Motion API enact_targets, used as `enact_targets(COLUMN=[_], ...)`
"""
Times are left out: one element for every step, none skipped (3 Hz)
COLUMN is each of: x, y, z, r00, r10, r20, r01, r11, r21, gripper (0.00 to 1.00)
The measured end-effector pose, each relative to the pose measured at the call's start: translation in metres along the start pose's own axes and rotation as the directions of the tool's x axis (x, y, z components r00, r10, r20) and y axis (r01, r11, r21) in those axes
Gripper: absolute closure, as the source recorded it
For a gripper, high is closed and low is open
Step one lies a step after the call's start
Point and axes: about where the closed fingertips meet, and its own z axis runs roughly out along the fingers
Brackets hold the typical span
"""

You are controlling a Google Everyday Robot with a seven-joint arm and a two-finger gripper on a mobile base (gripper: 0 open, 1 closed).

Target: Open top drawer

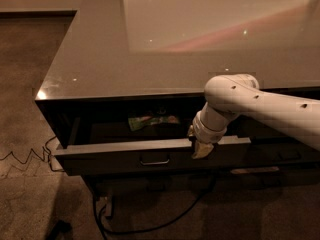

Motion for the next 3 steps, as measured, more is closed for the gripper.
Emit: enact_targets(x=[-0.003,0.000,0.003], y=[0.012,0.038,0.061], z=[0.007,0.014,0.016], r00=[0.999,0.997,0.994], r10=[-0.022,-0.017,-0.003], r20=[-0.033,-0.078,-0.107], r01=[0.021,0.012,-0.007], r11=[0.9994,0.9980,0.9960], r21=[-0.029,-0.062,-0.089], gripper=[0.12,0.00,0.00])
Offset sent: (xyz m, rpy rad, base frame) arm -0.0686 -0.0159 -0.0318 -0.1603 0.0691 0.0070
